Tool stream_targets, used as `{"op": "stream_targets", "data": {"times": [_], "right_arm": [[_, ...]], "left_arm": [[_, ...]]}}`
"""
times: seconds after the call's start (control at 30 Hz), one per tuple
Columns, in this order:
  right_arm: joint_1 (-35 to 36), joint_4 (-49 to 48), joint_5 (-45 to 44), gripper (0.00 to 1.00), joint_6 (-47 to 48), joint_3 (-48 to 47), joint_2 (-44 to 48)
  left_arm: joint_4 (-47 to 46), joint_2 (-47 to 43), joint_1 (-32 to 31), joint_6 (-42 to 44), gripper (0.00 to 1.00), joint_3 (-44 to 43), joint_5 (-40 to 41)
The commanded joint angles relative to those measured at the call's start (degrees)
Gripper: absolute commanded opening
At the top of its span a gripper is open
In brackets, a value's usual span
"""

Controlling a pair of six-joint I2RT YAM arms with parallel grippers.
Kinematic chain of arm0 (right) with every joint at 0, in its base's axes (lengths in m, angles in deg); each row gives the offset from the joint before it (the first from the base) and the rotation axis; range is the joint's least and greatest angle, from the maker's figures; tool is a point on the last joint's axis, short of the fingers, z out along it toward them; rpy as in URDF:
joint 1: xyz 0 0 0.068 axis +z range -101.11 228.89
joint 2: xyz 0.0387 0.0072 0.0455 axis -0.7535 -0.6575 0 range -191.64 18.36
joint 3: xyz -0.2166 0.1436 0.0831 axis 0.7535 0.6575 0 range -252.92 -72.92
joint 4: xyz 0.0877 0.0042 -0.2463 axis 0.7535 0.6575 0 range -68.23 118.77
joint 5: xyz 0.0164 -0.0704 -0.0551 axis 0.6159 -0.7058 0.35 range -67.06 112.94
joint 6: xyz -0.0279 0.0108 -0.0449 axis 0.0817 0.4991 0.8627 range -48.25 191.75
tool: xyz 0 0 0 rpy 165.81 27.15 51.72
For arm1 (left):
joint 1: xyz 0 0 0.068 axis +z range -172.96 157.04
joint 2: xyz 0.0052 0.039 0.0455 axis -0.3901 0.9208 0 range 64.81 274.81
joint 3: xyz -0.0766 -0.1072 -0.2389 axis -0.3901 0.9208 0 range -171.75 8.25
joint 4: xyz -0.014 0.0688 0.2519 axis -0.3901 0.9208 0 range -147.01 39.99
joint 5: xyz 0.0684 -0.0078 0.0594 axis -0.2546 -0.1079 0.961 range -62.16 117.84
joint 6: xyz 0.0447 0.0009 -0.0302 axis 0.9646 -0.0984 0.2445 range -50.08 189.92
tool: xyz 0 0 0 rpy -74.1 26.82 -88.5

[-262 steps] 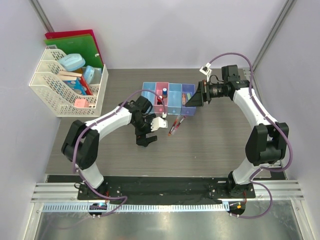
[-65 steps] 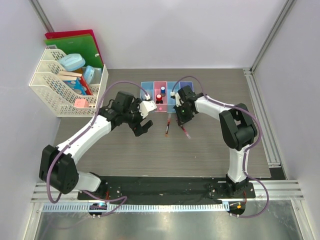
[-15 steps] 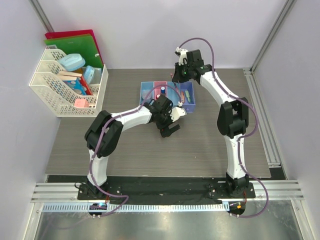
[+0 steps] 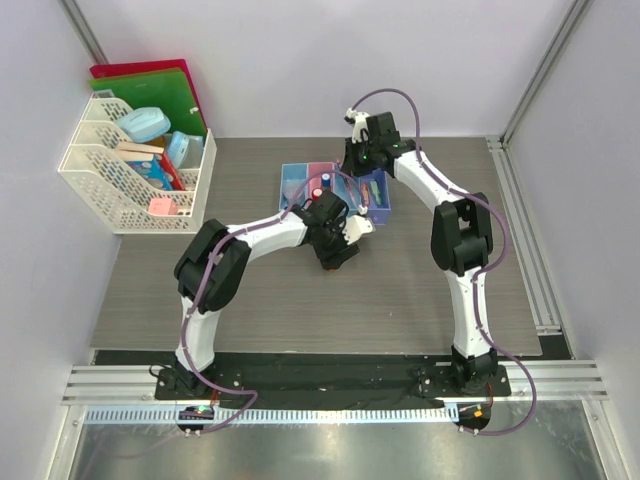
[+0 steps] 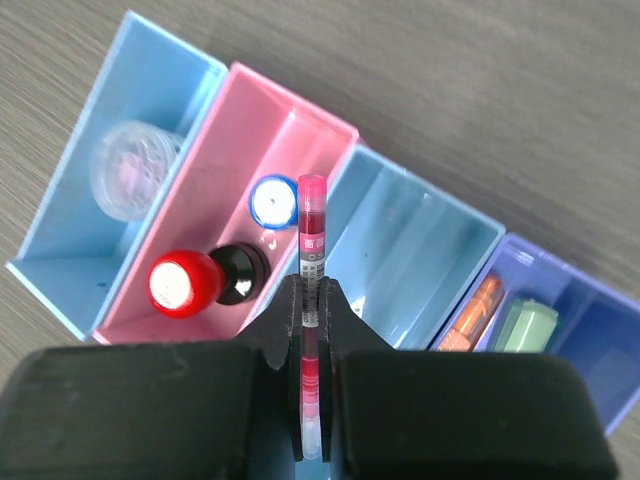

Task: Sort the stationery into containers
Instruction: Place the pen in the storage box, then pick up the pen from the center of the board.

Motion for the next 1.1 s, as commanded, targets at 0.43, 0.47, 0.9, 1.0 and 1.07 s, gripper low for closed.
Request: {"op": "stream_targets", "data": {"times": [0.43,0.47,0.9,1.0,1.07], "right_arm": [[0.3,-3.9,-1.1,0.11,1.1,3.9,0.0],[0.3,-4.0,-1.2,0.12,1.2,4.0,0.0],[0.2,-4.0,-1.5,0.14,1.6,4.4,-1.6],[0.3,-3.9,-1.6,0.2,1.8,4.3,-1.8],[0.3,-3.6,-1.5,0.26,2.0,4.3,-1.6]], "left_arm": [[5.1,-2.9,-0.3,1.9,0.1,-1.6,-1.1],[5.1,-3.2,-0.3,2.0,0.09,-1.7,-1.2],[6.5,-7.0,-0.3,2.6,0.0,-1.2,-0.3],[6.8,-9.7,-0.3,2.7,0.0,-0.8,0.4],[7.0,-11.9,-0.3,3.2,0.0,-0.7,0.7]]}}
